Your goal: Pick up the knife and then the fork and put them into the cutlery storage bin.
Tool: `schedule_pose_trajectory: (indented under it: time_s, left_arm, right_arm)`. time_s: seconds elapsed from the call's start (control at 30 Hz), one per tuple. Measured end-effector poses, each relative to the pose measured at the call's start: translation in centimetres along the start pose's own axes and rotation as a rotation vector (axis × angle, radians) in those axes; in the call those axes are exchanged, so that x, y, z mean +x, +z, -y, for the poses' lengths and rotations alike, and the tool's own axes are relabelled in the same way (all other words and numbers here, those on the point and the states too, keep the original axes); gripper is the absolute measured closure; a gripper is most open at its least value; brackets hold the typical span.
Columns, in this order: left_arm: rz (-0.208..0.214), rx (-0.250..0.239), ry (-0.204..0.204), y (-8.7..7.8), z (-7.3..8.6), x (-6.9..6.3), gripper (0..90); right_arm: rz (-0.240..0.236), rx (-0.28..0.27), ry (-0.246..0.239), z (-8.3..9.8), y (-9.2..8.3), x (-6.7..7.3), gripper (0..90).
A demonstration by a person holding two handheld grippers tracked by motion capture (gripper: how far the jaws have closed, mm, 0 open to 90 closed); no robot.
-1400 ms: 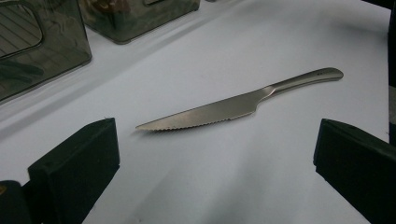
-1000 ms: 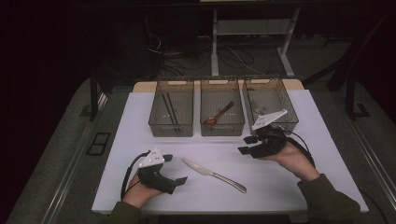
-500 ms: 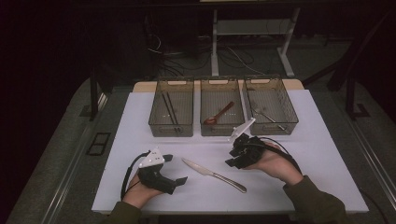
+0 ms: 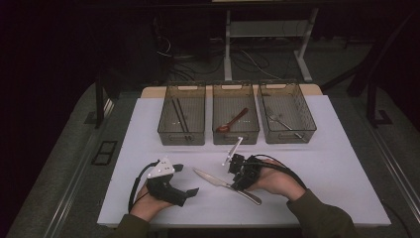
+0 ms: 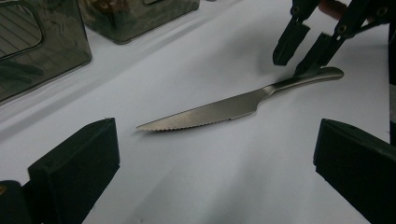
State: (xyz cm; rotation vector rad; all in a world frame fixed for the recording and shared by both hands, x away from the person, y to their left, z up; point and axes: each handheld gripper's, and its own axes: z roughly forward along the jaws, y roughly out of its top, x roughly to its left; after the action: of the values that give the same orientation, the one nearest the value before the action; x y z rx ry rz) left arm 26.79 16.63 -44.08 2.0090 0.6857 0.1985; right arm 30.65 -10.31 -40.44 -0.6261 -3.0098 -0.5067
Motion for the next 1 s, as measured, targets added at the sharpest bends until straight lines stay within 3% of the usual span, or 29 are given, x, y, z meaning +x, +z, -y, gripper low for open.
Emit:
schedule_pose_trajectory:
  time_s: [0.27,0.73,1.0]
  left_arm:
    - [-0.002,-0.001,-0.005,-0.1,0.0,0.0,0.0]
    - [-0.002,-0.001,0.002,-0.1,0.0,0.0,0.0]
    - [-0.004,-0.008,-0.001,-0.2,0.0,0.1,0.0]
  right_arm:
    - [0.034,0.093,-0.025,-0.9,1.8,0.6,74.4]
    - [0.115,0.140,-0.049,-1.6,2.2,1.6,78.5]
    - [0.071,0.110,-0.039,-1.3,1.9,0.9,78.7]
